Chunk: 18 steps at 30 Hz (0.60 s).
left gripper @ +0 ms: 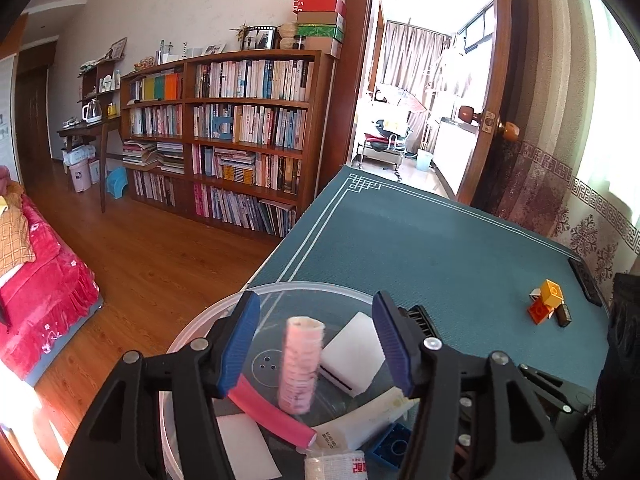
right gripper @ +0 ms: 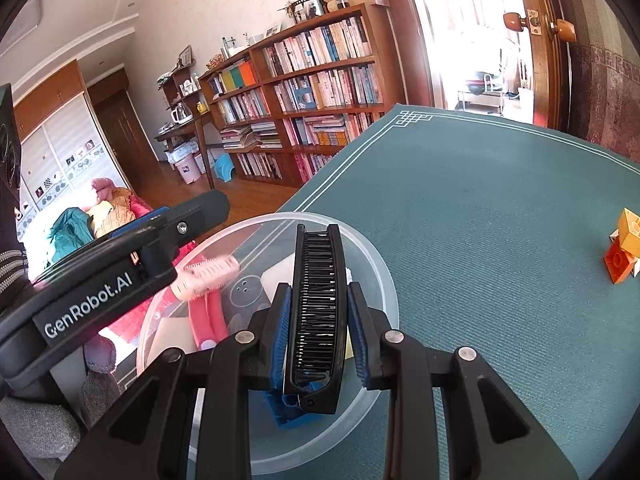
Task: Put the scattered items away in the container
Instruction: 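Open the left tool over the container while the right tool lowers the comb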
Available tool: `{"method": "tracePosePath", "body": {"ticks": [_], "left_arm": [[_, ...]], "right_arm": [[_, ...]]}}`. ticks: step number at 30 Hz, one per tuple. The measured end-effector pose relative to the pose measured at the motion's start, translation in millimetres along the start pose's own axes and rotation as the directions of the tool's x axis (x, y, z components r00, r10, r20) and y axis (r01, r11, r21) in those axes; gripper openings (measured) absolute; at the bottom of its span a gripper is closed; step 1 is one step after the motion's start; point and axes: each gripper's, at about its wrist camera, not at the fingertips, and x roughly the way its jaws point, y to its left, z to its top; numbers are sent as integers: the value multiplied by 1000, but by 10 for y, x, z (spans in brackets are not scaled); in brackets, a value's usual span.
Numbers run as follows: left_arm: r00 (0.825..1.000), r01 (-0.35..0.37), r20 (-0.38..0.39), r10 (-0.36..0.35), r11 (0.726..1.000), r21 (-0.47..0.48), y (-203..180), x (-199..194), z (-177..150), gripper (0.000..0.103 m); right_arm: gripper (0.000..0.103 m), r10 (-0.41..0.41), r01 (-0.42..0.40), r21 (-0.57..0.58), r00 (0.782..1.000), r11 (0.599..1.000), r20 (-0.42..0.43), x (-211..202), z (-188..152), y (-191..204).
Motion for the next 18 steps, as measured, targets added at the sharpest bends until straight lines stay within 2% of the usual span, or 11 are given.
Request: {"method": "tracePosePath", "body": {"ticks": [3, 5, 18], "left_arm": [[1000, -5, 7, 5, 1000, -11, 46, -18, 21, 63], [1000, -8, 11, 8, 1000, -15, 66, -26, 32, 63], [1000, -8, 10, 8, 1000, 0, 32, -14, 37, 69]], "right_arm": [[33, 36, -35, 32, 999, 999, -14, 12, 6, -43], [40, 51, -51, 46, 999, 998, -13, 0, 6, -58], [40, 28, -28, 43, 1000, 999, 3, -58, 10, -64]]}}
